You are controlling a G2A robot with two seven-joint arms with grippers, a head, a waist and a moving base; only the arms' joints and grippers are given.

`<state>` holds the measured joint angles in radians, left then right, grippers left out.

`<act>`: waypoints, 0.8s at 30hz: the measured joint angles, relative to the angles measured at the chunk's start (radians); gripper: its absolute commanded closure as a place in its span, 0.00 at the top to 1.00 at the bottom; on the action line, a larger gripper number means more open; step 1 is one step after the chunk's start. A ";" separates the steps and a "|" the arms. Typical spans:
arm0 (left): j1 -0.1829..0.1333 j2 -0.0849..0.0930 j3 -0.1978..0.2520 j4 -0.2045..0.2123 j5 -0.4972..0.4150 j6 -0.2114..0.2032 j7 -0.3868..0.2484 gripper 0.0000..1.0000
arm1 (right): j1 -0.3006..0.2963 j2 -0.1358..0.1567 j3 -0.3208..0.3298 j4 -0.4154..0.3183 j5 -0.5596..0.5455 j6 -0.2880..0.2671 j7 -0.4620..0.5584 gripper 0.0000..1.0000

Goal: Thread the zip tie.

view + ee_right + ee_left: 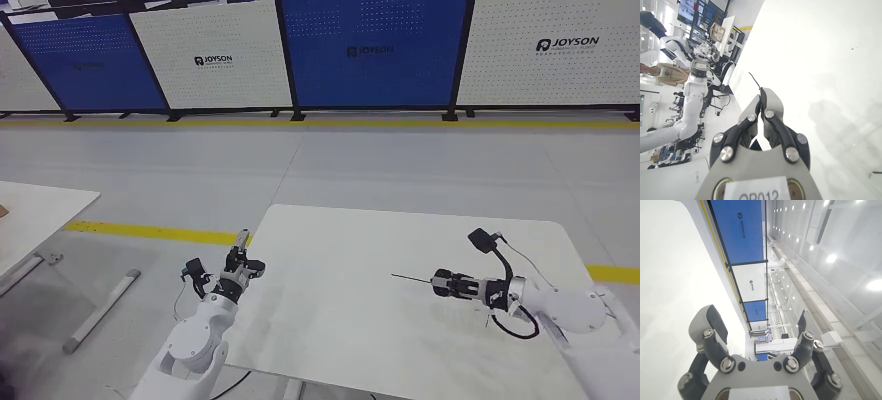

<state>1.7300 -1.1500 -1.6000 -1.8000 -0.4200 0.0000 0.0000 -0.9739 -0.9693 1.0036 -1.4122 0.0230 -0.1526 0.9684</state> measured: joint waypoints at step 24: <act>0.000 0.000 0.000 0.000 0.000 0.000 0.000 1.00 | -0.046 -0.007 -0.023 -0.063 -0.234 -0.006 -0.227 0.00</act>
<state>1.7300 -1.1500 -1.6000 -1.8000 -0.4200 0.0000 0.0000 -1.0198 -0.9758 0.9809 -1.4749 -0.2114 -0.1586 0.7416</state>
